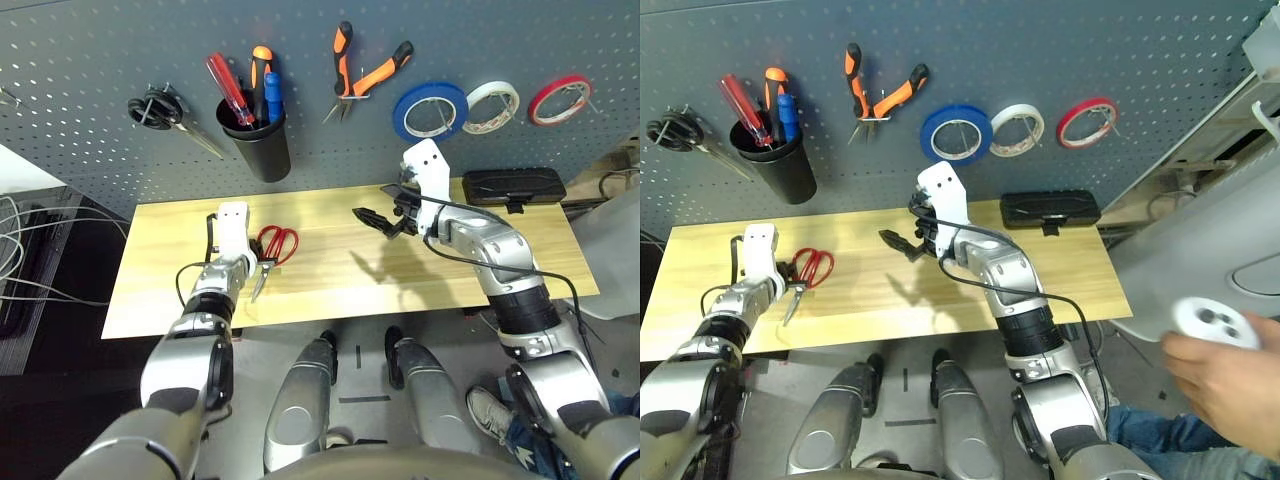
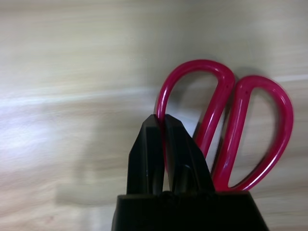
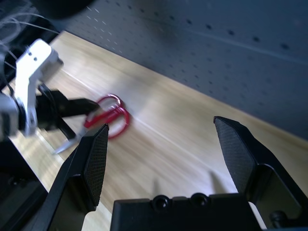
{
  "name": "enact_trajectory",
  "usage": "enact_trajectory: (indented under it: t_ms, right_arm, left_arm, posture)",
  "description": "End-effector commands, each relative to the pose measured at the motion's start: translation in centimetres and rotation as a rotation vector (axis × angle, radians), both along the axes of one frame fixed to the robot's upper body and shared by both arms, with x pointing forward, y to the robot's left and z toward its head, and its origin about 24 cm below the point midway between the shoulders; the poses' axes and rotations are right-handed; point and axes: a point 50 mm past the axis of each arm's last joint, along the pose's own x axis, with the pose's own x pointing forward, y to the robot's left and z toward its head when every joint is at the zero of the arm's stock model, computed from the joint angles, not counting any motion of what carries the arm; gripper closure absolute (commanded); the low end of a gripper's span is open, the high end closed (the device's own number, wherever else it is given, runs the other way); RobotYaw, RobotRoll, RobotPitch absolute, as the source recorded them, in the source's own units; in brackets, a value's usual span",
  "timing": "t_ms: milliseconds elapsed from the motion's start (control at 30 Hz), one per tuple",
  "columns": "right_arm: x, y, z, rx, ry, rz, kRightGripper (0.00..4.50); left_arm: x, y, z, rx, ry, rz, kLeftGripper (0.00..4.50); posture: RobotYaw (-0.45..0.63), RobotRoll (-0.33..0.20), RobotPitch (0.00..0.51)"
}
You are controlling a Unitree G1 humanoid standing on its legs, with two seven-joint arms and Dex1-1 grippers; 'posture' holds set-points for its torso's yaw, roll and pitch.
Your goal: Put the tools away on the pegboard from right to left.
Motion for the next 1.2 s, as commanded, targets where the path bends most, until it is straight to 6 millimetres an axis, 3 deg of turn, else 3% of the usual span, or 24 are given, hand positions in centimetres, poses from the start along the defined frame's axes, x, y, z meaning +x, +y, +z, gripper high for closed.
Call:
enact_trajectory:
  t_ms: [33,300,533,700,1200]
  right_arm:
    - [0.0,0.3,-0.3,0.009,0.005,0.042,0.00]
    - [-0.1,1.2,0.1,0.006,-0.026,0.146,0.00]
    - [-0.7,2.5,1.1,0.043,-0.122,0.277,0.00]
    - [-0.4,3.0,2.8,0.093,-0.187,0.279,0.00]
    - [0.1,4.4,7.8,0.168,-0.295,0.300,0.00]
  left_arm:
    - [-1.3,0.1,2.0,0.054,-0.115,0.012,4.49]
    - [-4.2,1.7,7.2,0.186,-0.326,0.058,4.49]
    - [-5.7,2.6,8.8,0.249,-0.394,0.072,4.49]
    - [-7.0,2.7,9.8,0.295,-0.469,0.070,4.49]
    - [-5.9,3.7,16.4,0.336,-0.840,0.184,4.49]
  posture:
    - [0.12,0.000,0.280]
    - [0.14,0.000,0.273]
    - [0.14,0.000,0.270]
    - [0.15,0.000,0.270]
    - [0.17,0.000,0.251]
